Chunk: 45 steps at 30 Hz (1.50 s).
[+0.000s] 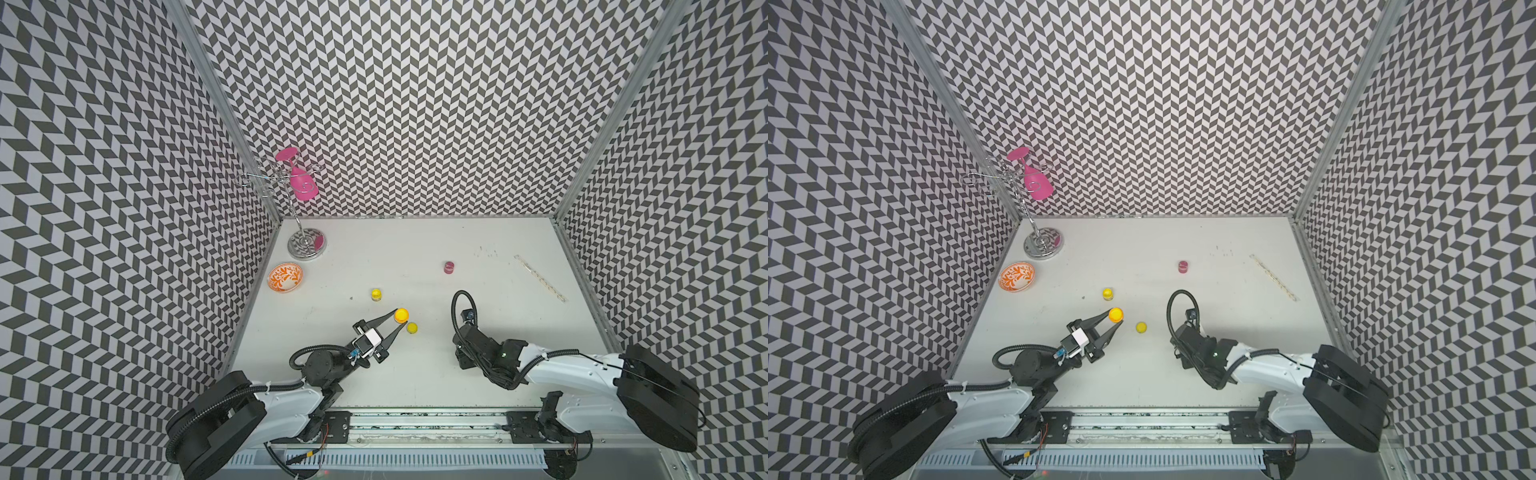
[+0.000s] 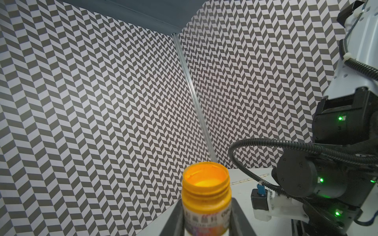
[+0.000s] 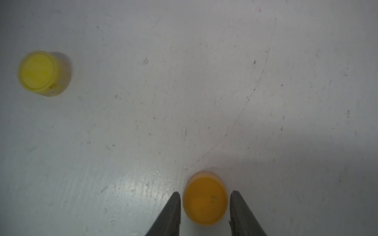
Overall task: Close the paint jar lid
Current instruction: Pick up the lid from the center of the board.
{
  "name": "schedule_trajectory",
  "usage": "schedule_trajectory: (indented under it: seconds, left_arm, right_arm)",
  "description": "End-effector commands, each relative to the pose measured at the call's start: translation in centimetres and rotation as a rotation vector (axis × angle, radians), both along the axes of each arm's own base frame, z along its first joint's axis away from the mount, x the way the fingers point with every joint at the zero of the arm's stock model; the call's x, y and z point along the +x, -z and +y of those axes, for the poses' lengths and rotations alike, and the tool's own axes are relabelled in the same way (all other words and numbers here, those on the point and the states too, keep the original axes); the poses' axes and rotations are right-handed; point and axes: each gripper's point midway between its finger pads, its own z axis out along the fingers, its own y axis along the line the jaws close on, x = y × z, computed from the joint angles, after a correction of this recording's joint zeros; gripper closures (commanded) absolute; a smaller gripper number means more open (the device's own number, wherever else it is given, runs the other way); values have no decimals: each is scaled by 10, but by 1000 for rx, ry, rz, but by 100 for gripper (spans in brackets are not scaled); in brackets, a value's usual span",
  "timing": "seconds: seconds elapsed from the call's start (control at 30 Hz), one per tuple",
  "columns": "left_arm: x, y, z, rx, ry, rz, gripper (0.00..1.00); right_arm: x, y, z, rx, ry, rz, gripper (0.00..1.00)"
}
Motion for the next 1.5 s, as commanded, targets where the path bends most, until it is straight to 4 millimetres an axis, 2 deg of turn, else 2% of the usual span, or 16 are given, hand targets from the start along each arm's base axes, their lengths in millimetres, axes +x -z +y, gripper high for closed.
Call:
schedule_trajectory:
  seconds: [0.0,0.4,0.53,0.73,1.23,1.47]
  left_arm:
    - [-2,-2,2,-11,-2,-7,74]
    - [-2,-3,2,-13,0,-5,73]
    - [-2,-2,2,-15,2,-2,73]
    - [-2,-1,1,-10,4,0,74]
    - [-3,-1,0,-8,9,0,74]
    - [-3,-1,-1,-7,12,2,73]
  right_arm:
    - [5,-3,3,23,19,-31,62]
    - [5,1,4,13,15,-22,67]
    - [6,0,3,10,21,-26,66]
    - [7,-1,3,10,24,-30,59]
    - [8,1,4,3,22,-27,60]
    - [8,-1,5,10,13,-30,63]
